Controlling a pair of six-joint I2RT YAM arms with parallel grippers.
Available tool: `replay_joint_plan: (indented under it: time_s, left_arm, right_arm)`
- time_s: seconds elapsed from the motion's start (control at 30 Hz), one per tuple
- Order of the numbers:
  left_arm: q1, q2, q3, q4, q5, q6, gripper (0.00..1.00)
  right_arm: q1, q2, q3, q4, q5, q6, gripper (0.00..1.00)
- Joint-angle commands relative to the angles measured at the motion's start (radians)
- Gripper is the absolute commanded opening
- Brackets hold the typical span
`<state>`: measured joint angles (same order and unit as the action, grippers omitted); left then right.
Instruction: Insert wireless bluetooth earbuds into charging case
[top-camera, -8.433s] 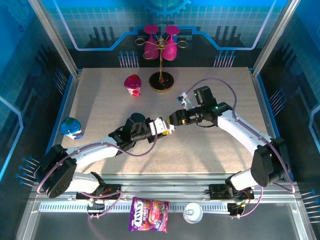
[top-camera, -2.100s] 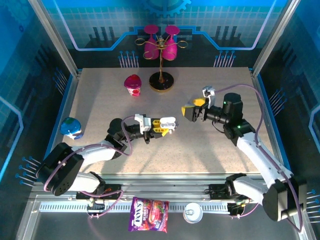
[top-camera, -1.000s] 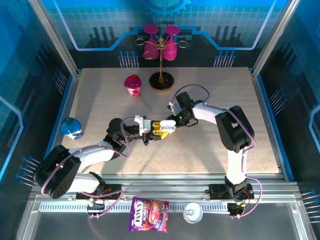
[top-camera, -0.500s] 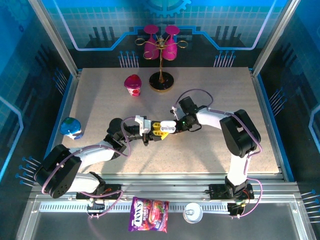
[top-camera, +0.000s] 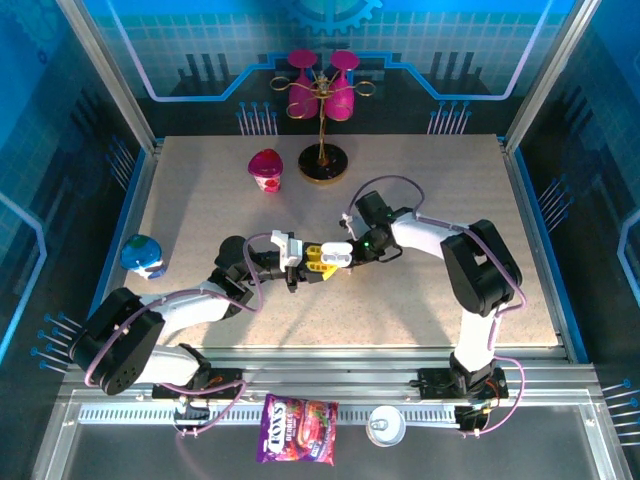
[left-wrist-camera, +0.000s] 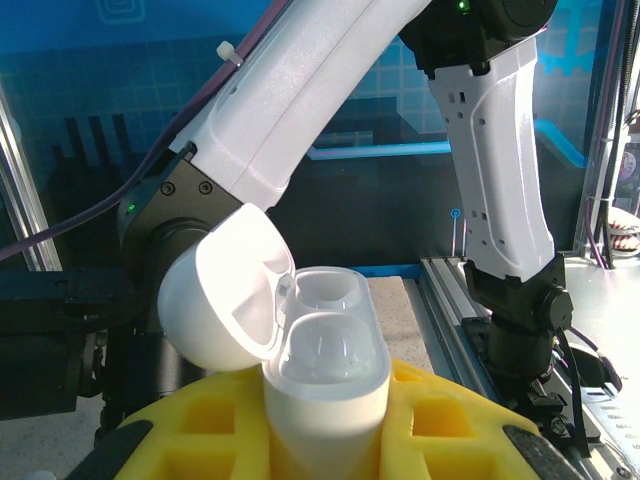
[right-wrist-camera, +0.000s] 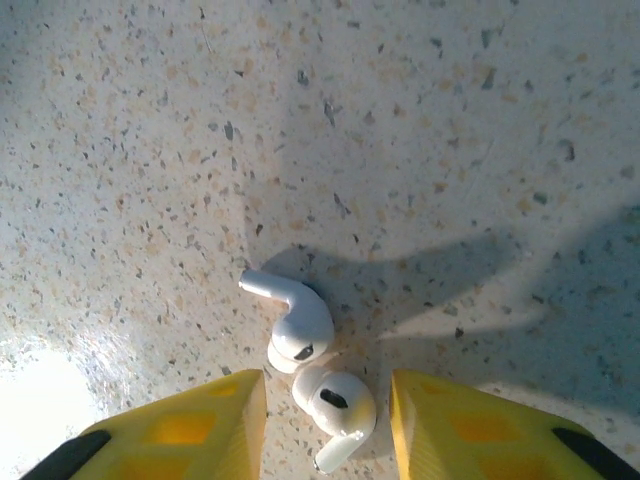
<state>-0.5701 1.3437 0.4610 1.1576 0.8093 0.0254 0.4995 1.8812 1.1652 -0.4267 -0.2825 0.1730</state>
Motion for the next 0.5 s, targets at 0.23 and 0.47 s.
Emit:
replay_joint_plan:
  time_s: [0.23, 0.47]
  left_arm:
    - [0.005, 0.003, 0.011, 0.044, 0.022, 0.003, 0.03]
    - [0.005, 0.006, 0.013, 0.046, 0.023, 0.002, 0.03]
  right_arm:
    - [0.03, 0.053, 0.06, -0.106, 0.021, -0.054, 0.34]
    - [0.044, 0.075, 0.088, -0.139, 0.043, -0.067, 0.29]
